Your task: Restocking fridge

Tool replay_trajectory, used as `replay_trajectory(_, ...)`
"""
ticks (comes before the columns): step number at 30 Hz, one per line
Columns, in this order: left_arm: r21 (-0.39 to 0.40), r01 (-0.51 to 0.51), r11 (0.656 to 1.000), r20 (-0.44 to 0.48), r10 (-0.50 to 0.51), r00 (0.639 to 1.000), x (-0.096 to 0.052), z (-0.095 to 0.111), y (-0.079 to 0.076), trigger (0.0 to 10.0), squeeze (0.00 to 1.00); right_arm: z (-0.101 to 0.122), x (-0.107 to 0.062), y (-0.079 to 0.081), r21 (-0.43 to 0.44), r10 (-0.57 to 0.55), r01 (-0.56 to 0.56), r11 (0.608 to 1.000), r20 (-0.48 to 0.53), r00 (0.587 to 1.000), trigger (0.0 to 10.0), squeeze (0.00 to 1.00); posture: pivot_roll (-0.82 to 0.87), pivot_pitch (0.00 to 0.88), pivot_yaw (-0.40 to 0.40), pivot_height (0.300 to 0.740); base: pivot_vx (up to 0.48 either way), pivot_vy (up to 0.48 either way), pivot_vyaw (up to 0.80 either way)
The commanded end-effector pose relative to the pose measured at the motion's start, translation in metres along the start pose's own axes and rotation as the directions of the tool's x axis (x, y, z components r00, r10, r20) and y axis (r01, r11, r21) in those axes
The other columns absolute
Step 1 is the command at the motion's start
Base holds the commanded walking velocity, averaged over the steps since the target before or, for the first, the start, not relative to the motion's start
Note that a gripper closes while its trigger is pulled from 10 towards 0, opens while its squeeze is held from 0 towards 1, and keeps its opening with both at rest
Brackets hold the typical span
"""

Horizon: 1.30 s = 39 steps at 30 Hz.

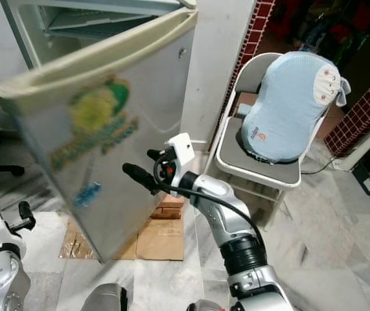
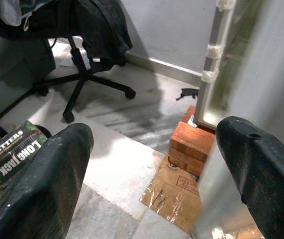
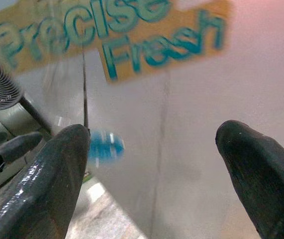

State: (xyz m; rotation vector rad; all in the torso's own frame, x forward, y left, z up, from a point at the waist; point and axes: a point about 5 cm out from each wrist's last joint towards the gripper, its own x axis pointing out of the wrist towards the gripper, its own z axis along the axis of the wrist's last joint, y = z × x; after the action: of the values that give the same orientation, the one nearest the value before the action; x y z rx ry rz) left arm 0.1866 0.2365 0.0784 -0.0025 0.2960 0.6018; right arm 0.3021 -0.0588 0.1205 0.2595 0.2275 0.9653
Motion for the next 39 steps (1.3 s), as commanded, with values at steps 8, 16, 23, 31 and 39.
replay_trajectory(8,-0.003,0.005,1.000,0.015,-0.005,1.000,-0.001,0.003,-0.002,10.0,0.00,0.004,-0.004,-0.001,-0.002,-0.002,0.002,1.000,0.013,1.000,10.0,0.00,0.17,0.048,-0.066,0.740,0.000,0.000,0.00)
replay_trajectory(16,-0.003,0.005,1.000,0.015,-0.005,1.000,-0.001,0.003,-0.002,10.0,0.00,0.004,-0.004,-0.001,-0.002,-0.002,0.002,1.000,0.013,1.000,10.0,0.00,0.17,0.048,-0.066,0.740,0.000,0.000,0.00)
replay_trajectory(23,0.015,0.002,1.000,0.038,-0.003,0.999,-0.001,0.006,-0.002,10.0,0.00,0.004,-0.004,0.001,0.005,0.020,-0.020,1.000,0.016,1.000,10.0,0.00,0.16,0.050,-0.064,0.740,0.000,0.000,0.00)
replay_trajectory(31,0.105,0.554,0.826,0.119,-0.564,0.817,0.009,0.026,-0.102,10.0,0.00,0.002,-0.073,-0.051,-0.138,-0.715,0.762,0.632,0.274,0.643,10.0,0.00,0.02,0.047,-0.027,0.740,0.000,0.000,-0.50)
replay_trajectory(39,0.096,0.549,0.830,0.113,-0.557,0.823,0.007,0.017,-0.093,10.0,0.00,0.003,-0.074,-0.057,-0.179,-0.750,0.807,0.562,0.300,0.589,10.0,0.00,0.05,0.046,-0.046,0.740,0.000,0.000,-0.27)
